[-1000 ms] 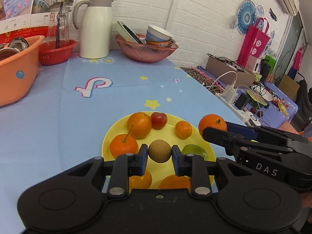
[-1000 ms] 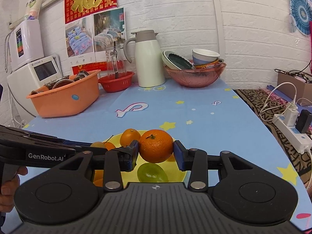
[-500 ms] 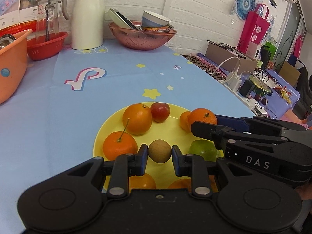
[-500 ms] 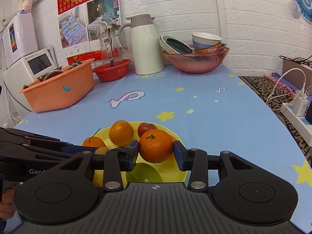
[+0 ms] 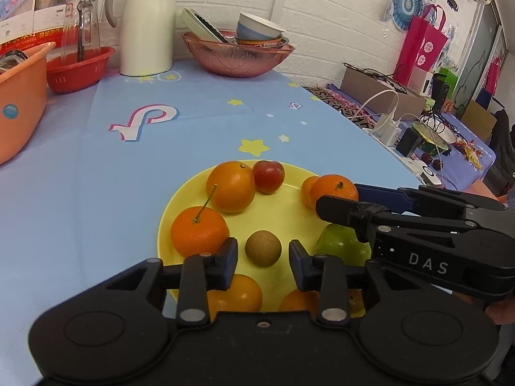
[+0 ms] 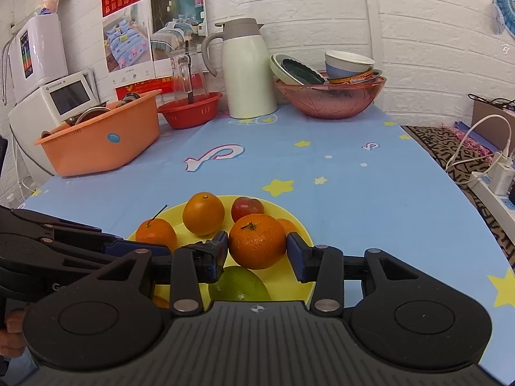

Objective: Organize fruits
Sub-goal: 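Carry the orange and kiwi over the yellow plate, then open both tools to release the orange and kiwi onto the plate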

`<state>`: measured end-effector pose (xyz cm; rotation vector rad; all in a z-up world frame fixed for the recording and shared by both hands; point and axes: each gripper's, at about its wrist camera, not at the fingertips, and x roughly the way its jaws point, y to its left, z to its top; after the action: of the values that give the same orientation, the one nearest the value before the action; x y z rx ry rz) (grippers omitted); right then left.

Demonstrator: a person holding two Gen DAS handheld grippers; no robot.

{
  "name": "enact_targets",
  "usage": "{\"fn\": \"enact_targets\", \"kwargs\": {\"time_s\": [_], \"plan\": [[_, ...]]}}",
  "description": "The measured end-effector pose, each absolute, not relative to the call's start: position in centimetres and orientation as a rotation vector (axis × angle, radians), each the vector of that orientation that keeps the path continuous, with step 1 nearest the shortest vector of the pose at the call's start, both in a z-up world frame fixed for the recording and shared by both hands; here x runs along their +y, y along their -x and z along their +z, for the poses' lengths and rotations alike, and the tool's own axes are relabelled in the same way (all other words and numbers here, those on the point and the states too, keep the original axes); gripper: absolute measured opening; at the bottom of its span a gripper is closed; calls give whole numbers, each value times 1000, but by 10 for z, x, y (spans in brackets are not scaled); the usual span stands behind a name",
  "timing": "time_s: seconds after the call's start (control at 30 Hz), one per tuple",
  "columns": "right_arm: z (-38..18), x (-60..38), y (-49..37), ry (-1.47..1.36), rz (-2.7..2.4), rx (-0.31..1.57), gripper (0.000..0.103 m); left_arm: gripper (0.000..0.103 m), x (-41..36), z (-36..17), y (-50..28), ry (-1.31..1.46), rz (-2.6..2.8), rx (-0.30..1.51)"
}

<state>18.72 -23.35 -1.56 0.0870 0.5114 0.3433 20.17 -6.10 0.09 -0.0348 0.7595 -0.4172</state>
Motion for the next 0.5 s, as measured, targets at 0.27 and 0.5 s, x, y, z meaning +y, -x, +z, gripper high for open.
{"fn": "enact_targets", "kwargs": {"time_s": [0.27, 0.5], "plan": [[-5, -239, -163, -77, 331, 433, 97, 103, -42, 13, -171, 81, -379, 698], [-9, -238, -134, -88, 312, 427, 103, 103, -17, 16, -136, 152, -301, 681]]}}
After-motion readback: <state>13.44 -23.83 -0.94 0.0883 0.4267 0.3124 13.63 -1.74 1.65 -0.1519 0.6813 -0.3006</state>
